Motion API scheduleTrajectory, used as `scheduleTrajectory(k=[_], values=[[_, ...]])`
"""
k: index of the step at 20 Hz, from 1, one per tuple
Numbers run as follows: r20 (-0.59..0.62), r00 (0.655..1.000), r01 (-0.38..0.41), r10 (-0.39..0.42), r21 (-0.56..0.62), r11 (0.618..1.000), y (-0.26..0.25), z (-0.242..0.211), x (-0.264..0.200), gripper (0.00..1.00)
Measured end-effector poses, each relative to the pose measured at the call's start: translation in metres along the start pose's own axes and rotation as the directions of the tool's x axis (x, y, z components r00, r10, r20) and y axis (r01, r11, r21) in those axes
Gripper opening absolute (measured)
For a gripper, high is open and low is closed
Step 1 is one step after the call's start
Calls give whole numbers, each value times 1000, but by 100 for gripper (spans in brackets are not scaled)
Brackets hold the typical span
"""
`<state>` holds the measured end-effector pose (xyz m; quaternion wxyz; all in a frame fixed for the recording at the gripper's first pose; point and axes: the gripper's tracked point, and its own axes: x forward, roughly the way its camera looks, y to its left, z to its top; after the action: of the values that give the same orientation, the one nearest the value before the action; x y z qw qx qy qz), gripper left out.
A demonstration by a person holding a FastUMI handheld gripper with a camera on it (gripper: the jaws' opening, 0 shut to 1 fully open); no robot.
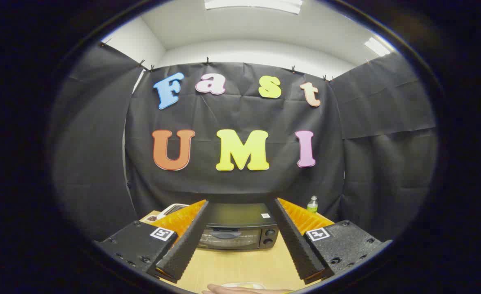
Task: Open the toaster oven, put the food inside, and close the toaster oven door.
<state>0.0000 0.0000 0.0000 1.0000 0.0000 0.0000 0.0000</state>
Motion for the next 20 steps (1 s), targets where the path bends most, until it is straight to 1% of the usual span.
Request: scheduleTrajectory(k=[3,7,11,14,16,18,20], values=[[-41,999,1,0,7,1000,-3,-13,7,100],[-51,998,30,-31,-6,1000,-12,-24,21,100],[-65,997,36,-35,3,999,-14,-35,37,100],[-71,997,14,-14,1,1000,-8,-50,54,100],[-73,997,-23,22,-16,1000,3,-61,71,100],[-82,996,-41,37,-49,998,9,-79,88,100],[-105,993,-57,51,-50,997,18,-98,106,100]])
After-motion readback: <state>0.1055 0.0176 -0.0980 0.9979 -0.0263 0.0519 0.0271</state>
